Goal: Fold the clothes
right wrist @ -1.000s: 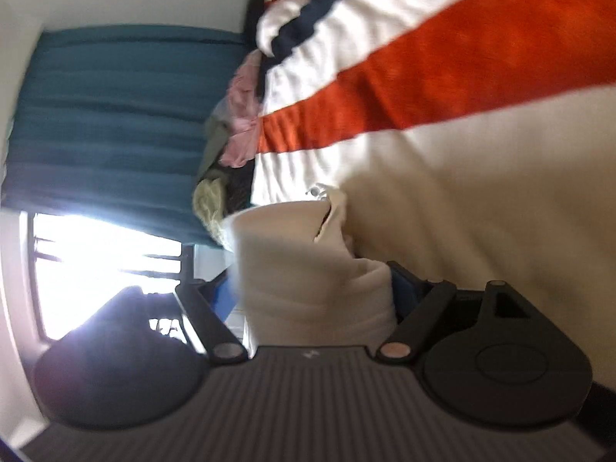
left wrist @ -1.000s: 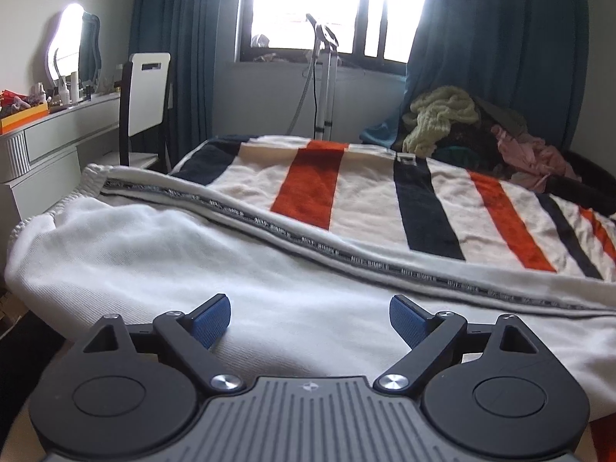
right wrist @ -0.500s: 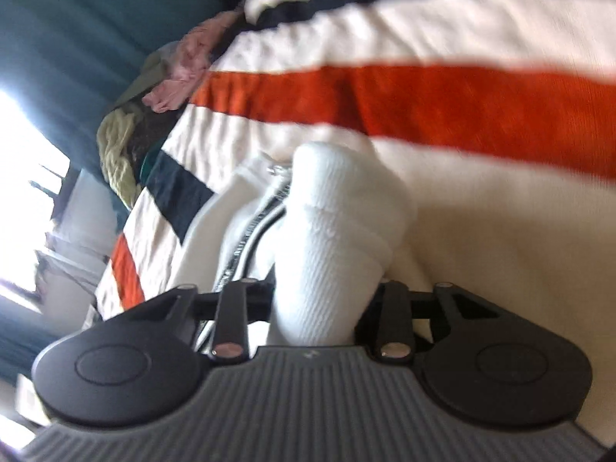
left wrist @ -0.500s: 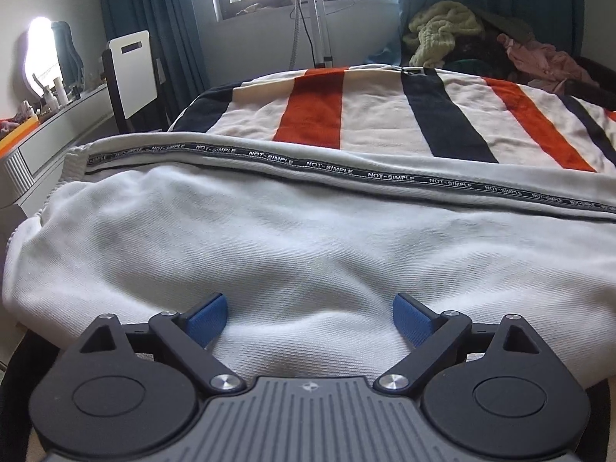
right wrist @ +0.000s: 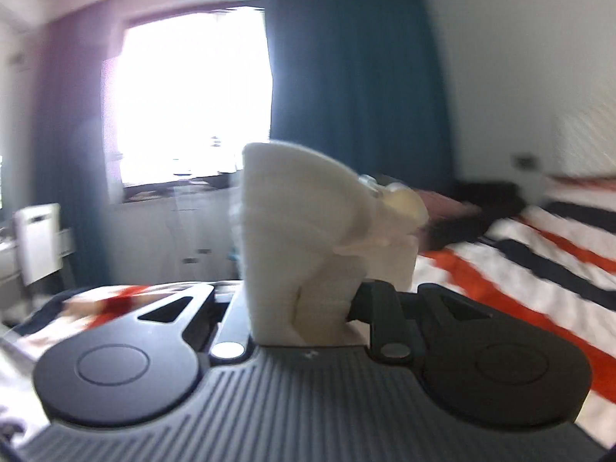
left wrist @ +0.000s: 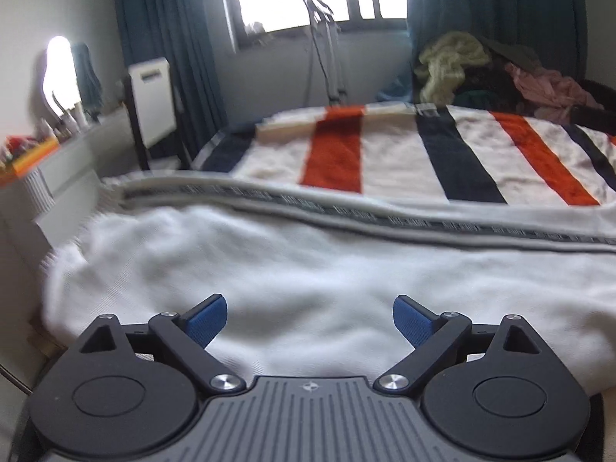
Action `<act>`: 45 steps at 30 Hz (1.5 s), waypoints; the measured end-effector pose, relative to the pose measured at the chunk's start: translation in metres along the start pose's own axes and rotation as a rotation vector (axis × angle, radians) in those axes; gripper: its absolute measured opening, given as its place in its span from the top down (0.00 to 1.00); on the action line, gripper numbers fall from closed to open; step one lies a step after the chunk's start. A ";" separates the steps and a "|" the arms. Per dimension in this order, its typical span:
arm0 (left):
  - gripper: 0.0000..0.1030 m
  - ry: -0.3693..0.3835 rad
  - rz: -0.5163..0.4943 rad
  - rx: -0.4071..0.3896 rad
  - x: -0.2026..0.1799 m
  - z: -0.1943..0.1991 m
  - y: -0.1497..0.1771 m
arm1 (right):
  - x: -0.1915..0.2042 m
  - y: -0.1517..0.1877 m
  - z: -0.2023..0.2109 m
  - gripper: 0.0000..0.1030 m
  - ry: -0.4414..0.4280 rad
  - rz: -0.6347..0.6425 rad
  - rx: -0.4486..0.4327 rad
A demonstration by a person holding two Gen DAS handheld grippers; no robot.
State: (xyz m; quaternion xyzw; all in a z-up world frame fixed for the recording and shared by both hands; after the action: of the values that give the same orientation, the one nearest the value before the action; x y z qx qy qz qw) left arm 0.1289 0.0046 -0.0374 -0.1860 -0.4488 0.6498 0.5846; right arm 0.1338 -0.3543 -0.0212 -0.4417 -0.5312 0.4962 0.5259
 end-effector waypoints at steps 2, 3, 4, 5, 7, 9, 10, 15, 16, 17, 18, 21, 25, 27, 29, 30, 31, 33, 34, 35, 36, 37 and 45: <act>0.07 -0.010 0.050 -0.035 0.015 0.008 -0.007 | 0.039 0.014 -0.006 0.78 -0.088 0.026 0.012; 0.07 -0.011 0.079 -0.045 0.022 0.010 -0.011 | 0.058 0.024 -0.011 0.78 -0.130 0.048 0.038; 0.07 -0.008 0.113 -0.043 0.029 0.009 -0.013 | 0.077 0.036 -0.015 0.78 -0.172 0.074 0.067; 0.07 -0.007 0.142 -0.035 0.035 0.007 -0.014 | 0.098 0.053 -0.019 0.78 -0.217 0.117 0.112; 0.07 -0.001 0.183 -0.011 0.043 0.002 -0.015 | 0.136 0.092 -0.028 0.78 -0.307 0.214 0.218; 0.07 0.012 0.206 0.011 0.046 -0.003 -0.015 | 0.167 0.134 -0.036 0.78 -0.381 0.307 0.349; 0.07 0.013 0.209 0.014 0.045 -0.005 -0.015 | 0.178 0.150 -0.034 0.78 -0.378 0.364 0.382; 0.07 0.018 0.232 -0.028 0.045 -0.005 -0.019 | 0.184 0.129 -0.026 0.78 -0.358 0.365 0.297; 0.07 0.022 0.246 -0.041 0.047 -0.003 -0.020 | 0.191 0.118 -0.020 0.78 -0.368 0.364 0.258; 0.07 0.026 0.259 -0.049 0.049 -0.003 -0.021 | 0.198 0.111 -0.018 0.78 -0.385 0.364 0.235; 0.07 0.028 0.272 -0.049 0.050 -0.004 -0.021 | 0.204 0.104 -0.016 0.77 -0.403 0.363 0.217; 0.07 0.043 0.305 -0.029 0.053 -0.009 -0.019 | 0.216 0.119 -0.030 0.74 -0.451 0.333 0.302; 0.07 0.086 0.345 0.011 0.053 -0.018 -0.013 | 0.214 0.136 -0.038 0.59 -0.487 0.292 0.407; 0.07 0.107 0.366 0.014 0.054 -0.019 -0.012 | 0.212 0.130 -0.038 0.37 -0.516 0.257 0.439; 0.07 0.127 0.389 0.018 0.056 -0.018 -0.011 | 0.208 0.125 -0.036 0.27 -0.549 0.182 0.486; 0.07 0.136 0.401 0.020 0.058 -0.018 -0.010 | 0.205 0.123 -0.035 0.25 -0.564 0.145 0.509; 0.07 0.147 0.416 0.021 0.060 -0.017 -0.010 | 0.202 0.121 -0.031 0.25 -0.577 0.117 0.529; 0.08 0.177 0.449 0.013 0.064 -0.014 -0.010 | 0.191 0.116 -0.016 0.25 -0.600 0.058 0.558; 0.08 0.196 0.459 0.003 0.065 -0.011 -0.011 | 0.184 0.109 -0.010 0.25 -0.607 0.029 0.568; 0.08 0.217 0.463 -0.008 0.064 -0.007 -0.011 | 0.178 0.103 -0.004 0.25 -0.613 0.001 0.578; 0.08 0.237 0.468 -0.019 0.064 -0.004 -0.012 | 0.171 0.096 0.001 0.25 -0.610 -0.023 0.585; 0.08 0.260 0.468 -0.031 0.063 0.000 -0.013 | 0.163 0.089 0.006 0.25 -0.607 -0.047 0.588; 0.21 0.572 0.409 -0.067 0.027 0.024 -0.011 | 0.093 0.060 0.042 0.25 -0.284 -0.096 0.555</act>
State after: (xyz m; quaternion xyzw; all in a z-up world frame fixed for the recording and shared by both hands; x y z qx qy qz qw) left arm 0.1098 0.0200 -0.0083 -0.4657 -0.2413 0.6599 0.5381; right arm 0.0839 -0.2580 -0.0675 -0.1817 -0.4640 0.6535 0.5697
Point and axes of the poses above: each gripper's, at about its wrist camera, not at the fingertips, and z roughly against the way its jaws point, x to its left, y to its underside, the point moved 3 cm from there along -z, roughly the way its jaws point, and after that the axes turned 10 degrees about -y, right-handed, at the moved point
